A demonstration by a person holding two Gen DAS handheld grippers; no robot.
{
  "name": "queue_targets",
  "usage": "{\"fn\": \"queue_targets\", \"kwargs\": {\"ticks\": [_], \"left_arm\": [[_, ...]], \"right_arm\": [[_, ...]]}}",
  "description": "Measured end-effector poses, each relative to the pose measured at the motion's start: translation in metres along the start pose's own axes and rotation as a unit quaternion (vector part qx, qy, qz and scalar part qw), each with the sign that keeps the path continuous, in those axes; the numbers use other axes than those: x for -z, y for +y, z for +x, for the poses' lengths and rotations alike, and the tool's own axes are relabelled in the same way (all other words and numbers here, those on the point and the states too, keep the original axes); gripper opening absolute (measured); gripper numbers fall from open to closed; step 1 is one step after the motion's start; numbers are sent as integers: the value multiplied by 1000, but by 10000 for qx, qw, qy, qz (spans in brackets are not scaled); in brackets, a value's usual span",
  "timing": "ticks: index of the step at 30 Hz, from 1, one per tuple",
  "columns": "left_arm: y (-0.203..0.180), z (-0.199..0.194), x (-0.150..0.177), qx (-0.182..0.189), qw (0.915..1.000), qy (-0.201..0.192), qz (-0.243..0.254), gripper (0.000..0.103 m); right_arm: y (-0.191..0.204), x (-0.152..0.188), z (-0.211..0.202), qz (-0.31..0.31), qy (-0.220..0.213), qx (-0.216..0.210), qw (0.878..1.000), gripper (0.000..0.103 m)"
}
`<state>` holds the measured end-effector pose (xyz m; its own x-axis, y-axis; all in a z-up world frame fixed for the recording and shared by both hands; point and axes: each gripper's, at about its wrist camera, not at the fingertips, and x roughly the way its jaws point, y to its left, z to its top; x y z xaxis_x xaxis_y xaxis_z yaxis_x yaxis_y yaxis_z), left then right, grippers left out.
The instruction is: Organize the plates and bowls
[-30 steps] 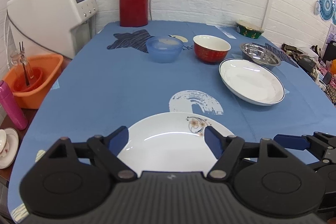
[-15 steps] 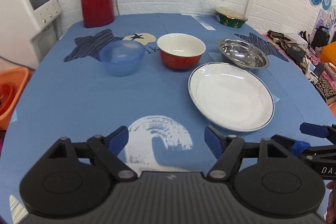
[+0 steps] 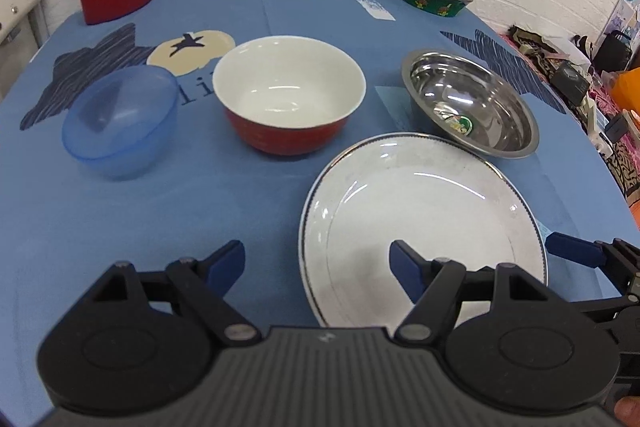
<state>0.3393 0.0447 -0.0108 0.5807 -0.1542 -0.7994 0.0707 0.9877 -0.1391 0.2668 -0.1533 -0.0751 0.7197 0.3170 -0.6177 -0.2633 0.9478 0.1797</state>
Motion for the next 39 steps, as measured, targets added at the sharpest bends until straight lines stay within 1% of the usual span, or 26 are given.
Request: {"fn": "queue_targets", "kwargs": {"ticks": [3, 6, 8, 10, 11, 12, 13, 15, 17, 18, 21, 25, 30, 35, 39], "left_arm": [[-2, 10, -2, 27, 10000, 60, -1, 72], [-2, 18, -1, 80, 9999, 144, -38, 72], [-5, 19, 0, 10, 10000, 76, 52, 71], [-11, 19, 1, -56, 9998, 45, 159, 67], [-13, 19, 2, -20, 9998, 48, 200, 61], [-17, 17, 2, 100, 9996, 73, 259, 56], [-20, 16, 2, 76, 9995, 102, 291, 54], [-18, 16, 2, 102, 9996, 162, 220, 53], [-17, 13, 3, 96, 9996, 226, 160, 52], [-15, 12, 4, 112, 9996, 250, 112, 52], [-14, 6, 7, 163, 9994, 296, 30, 52], [-15, -12, 10, 126, 9998, 135, 65, 52], [-10, -47, 21, 127, 9999, -52, -17, 52], [7, -89, 51, 46, 9996, -223, -181, 52], [29, -121, 84, -190, 9987, -366, -296, 52]], "right_arm": [[5, 1, 12, -125, 128, 34, 9998, 87], [17, 4, 15, -566, 90, 209, 9981, 87], [22, 6, 15, -609, 50, 122, 9981, 89], [30, 8, 15, -715, 59, -1, 9974, 89], [35, 9, 15, -760, 83, -38, 9971, 89], [38, 9, 14, -704, 89, -1, 9975, 89], [39, 9, 15, -655, 98, 54, 9978, 89], [38, 8, 12, -434, 93, 49, 9990, 89], [33, 5, 8, -60, 115, -146, 9998, 89], [34, 6, 6, -50, 120, -170, 9998, 89], [42, 11, -2, -168, 80, -63, 9998, 89], [50, 13, -17, -202, -56, -80, 9997, 89], [65, 16, -44, -296, -252, -165, 9991, 89], [94, 32, -72, -527, -354, -316, 9975, 89], [123, 52, -88, -701, -340, -548, 9955, 89]]}}
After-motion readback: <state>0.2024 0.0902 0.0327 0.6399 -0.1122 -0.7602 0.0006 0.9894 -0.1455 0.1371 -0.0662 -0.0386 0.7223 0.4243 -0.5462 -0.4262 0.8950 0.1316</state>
